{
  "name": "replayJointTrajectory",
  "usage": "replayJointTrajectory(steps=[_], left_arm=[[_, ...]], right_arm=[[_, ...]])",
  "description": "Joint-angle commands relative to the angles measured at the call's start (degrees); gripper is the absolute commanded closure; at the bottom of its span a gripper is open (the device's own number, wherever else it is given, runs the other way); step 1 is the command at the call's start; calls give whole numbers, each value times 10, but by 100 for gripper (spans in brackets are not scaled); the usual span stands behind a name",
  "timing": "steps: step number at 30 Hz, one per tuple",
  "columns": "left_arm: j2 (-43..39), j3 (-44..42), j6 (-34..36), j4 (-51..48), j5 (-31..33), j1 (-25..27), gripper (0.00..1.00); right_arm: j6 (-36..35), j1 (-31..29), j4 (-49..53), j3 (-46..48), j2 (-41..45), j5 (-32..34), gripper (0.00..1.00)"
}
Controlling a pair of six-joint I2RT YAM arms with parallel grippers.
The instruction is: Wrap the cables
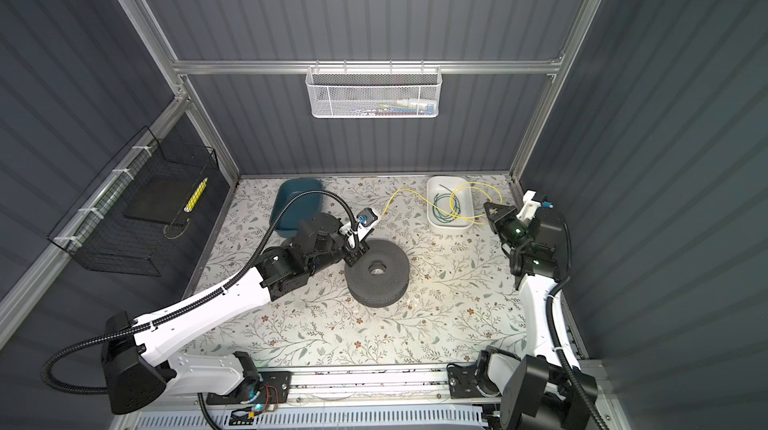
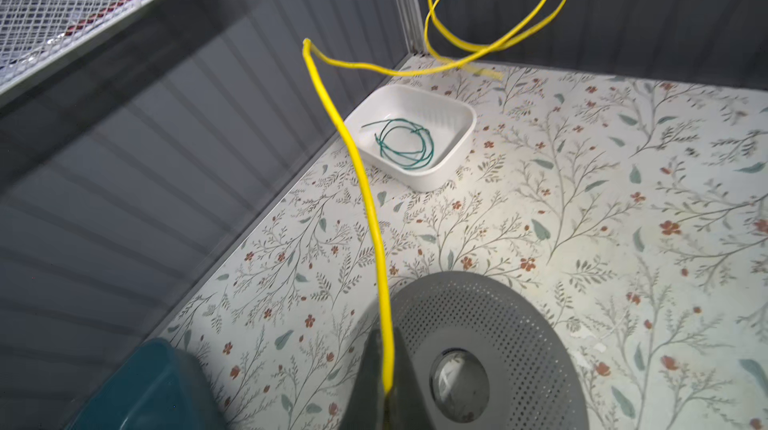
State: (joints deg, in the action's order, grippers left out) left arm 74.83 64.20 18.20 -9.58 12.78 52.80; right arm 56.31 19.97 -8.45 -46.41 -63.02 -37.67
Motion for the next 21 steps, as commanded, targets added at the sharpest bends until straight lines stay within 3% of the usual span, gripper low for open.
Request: replayJointTrajectory(steps=[1, 7, 14, 17, 21], left_arm=[[-18, -14, 47, -61, 100, -3, 100], [1, -33, 96, -110, 207, -3, 100], [36, -72, 116, -117, 266, -4, 100], [48, -63, 104, -130, 263, -3, 100], [37, -2, 96, -151, 222, -3, 77]], right_arm=[[47, 22, -52, -42, -8, 7, 100], [94, 67, -91, -74, -39, 16, 100], [106, 75, -98, -79, -32, 15, 100], [98, 59, -93, -72, -26, 5, 100], [42, 3, -38, -67, -7, 22, 100]])
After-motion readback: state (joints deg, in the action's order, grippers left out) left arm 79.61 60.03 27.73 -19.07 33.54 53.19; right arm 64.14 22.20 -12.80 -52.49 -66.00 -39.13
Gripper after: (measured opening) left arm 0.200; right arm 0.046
